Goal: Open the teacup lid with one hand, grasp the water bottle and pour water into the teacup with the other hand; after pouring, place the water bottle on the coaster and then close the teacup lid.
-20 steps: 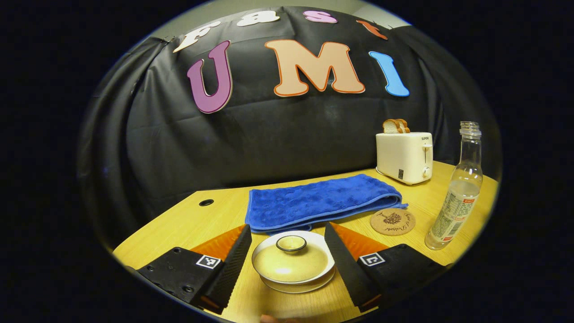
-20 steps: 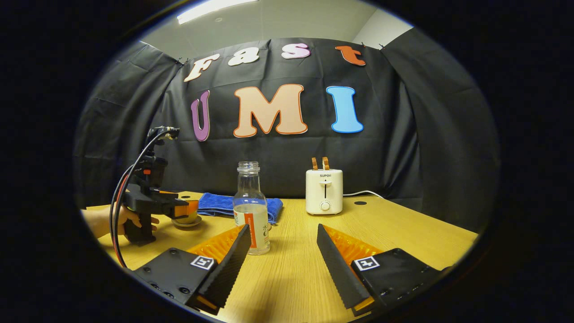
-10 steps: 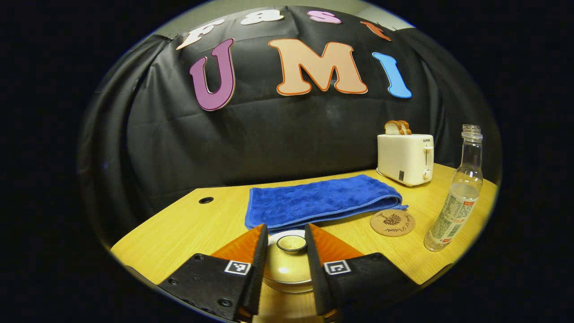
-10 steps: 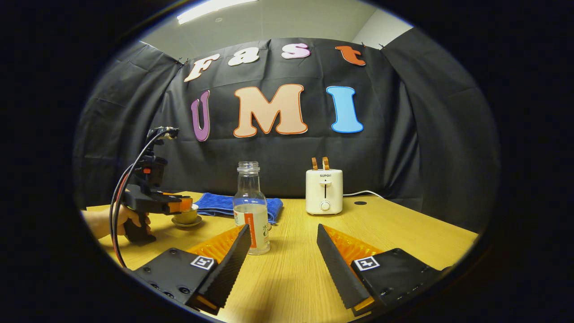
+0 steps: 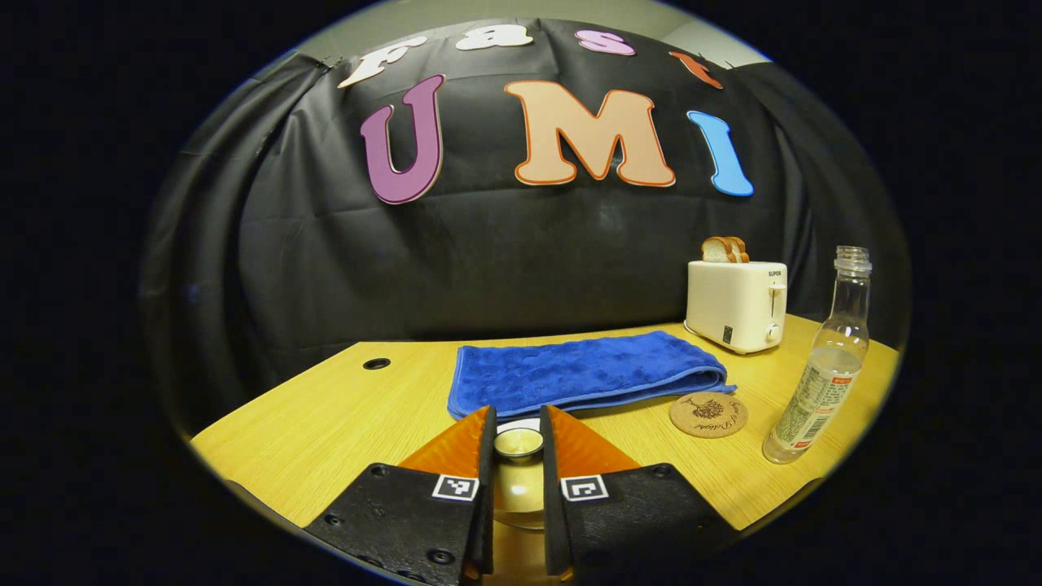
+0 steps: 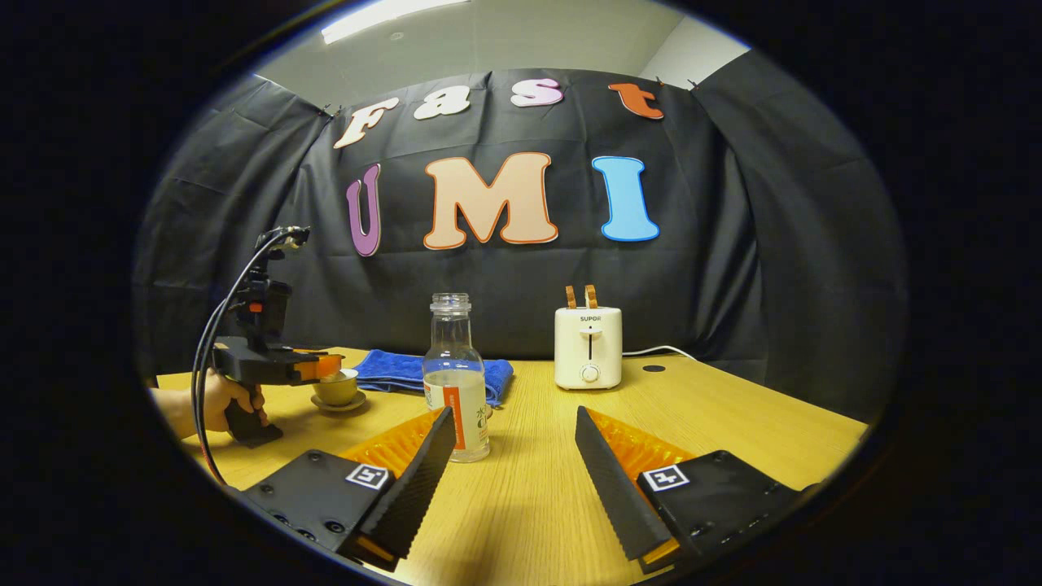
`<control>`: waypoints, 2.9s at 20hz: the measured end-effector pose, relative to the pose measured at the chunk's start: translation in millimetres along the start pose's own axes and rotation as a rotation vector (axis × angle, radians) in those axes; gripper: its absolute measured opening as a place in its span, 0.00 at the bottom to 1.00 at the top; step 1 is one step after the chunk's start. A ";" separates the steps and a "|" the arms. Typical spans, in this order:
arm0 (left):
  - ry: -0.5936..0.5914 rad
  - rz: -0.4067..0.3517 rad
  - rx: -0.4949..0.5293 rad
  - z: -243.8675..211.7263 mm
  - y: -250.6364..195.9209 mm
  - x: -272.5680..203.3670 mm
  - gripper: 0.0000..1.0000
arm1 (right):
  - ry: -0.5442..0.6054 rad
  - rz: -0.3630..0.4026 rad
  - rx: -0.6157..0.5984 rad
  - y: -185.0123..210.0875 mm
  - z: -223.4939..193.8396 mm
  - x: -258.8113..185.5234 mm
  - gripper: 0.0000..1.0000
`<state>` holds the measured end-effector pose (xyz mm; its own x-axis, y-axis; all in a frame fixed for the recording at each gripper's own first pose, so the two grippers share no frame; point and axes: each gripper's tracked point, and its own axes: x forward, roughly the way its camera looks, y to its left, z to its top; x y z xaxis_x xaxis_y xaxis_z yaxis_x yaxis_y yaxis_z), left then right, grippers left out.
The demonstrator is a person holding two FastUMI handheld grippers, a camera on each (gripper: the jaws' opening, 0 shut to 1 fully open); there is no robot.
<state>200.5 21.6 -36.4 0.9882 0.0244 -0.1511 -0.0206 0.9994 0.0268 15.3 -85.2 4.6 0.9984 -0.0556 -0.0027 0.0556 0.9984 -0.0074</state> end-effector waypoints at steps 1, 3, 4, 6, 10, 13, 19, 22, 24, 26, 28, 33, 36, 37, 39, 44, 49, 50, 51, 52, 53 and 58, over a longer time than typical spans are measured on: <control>-0.013 0.000 -0.006 1.6 -0.1 -1.4 0.22 | 0.000 0.000 0.000 -0.1 0.6 -0.2 0.96; -0.048 0.000 -0.011 6.5 1.0 -4.3 0.22 | 0.000 0.000 0.000 0.2 0.3 0.0 0.93; -0.065 0.000 -0.014 8.8 1.4 -5.0 0.20 | 0.000 0.000 0.000 0.2 0.0 0.0 0.92; -0.086 -0.004 -0.018 10.4 0.9 -7.1 0.21 | 0.000 0.000 0.000 0.4 0.2 -0.9 0.96; -0.119 -0.022 -0.043 14.4 0.7 -11.6 0.18 | -0.001 0.001 -0.001 0.0 0.3 0.7 0.96; -0.126 -0.035 -0.046 16.3 -2.4 -14.8 0.19 | -0.001 0.001 0.000 -0.7 0.7 1.6 0.93; -0.125 -0.047 -0.041 11.0 1.9 -43.7 0.18 | -0.002 0.002 -0.001 -0.2 0.8 2.3 0.93; -0.125 -0.045 -0.044 8.0 13.2 -73.1 0.19 | -0.001 -0.001 -0.001 -0.8 -0.5 2.2 0.92; -0.128 -0.056 -0.041 5.8 16.9 -95.0 0.19 | -0.003 0.006 -0.001 1.8 -0.7 2.8 0.93; -0.132 -0.065 -0.039 3.7 20.9 -113.9 0.18 | -0.003 0.033 0.001 9.4 0.2 4.2 0.96; -0.133 -0.061 -0.040 1.2 28.4 -130.2 0.18 | 0.002 0.064 0.001 17.8 -2.1 9.0 0.96; -0.132 -0.038 -0.035 -2.2 42.5 -157.6 0.19 | 0.002 0.085 0.003 35.3 -2.2 25.4 0.92; -0.131 -0.025 -0.039 -3.7 47.6 -163.3 0.18 | 0.006 0.085 0.002 47.5 -5.2 43.5 0.92; -0.131 -0.022 -0.039 -3.7 48.4 -163.9 0.18 | 0.005 0.081 0.002 50.7 -5.9 50.2 0.96; -0.130 -0.022 -0.039 -4.1 48.3 -163.4 0.18 | 0.003 0.064 0.002 54.4 -4.7 62.5 0.96; -0.131 -0.020 -0.039 -3.6 48.5 -162.9 0.18 | 0.002 0.026 0.002 59.4 -6.2 90.0 0.96; -0.130 -0.015 -0.039 -4.1 50.1 -163.6 0.18 | 0.001 0.023 0.002 63.6 -7.5 114.8 0.96; -0.129 -0.014 -0.039 -3.8 50.1 -163.4 0.18 | 0.002 0.022 0.003 63.8 -7.1 120.0 0.92; -0.129 -0.013 -0.039 -4.0 50.2 -163.4 0.18 | 0.002 0.020 0.003 65.1 -7.3 124.8 0.96; -0.129 -0.013 -0.039 -4.0 49.4 -163.4 0.18 | 0.001 0.019 0.002 65.3 -7.4 129.0 0.96; -0.129 -0.013 -0.039 -3.7 50.3 -163.9 0.18 | 0.002 0.017 0.003 65.6 -8.2 133.3 0.92; -0.129 -0.013 -0.039 -3.9 50.2 -163.6 0.18 | 0.002 0.025 0.003 70.2 -8.3 150.0 0.96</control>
<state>37.2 67.9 -14.2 0.9997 0.0111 -0.0226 -0.0114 0.9999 -0.0129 168.9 -23.5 -4.6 0.9995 -0.0305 -0.0052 0.0305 0.9995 -0.0047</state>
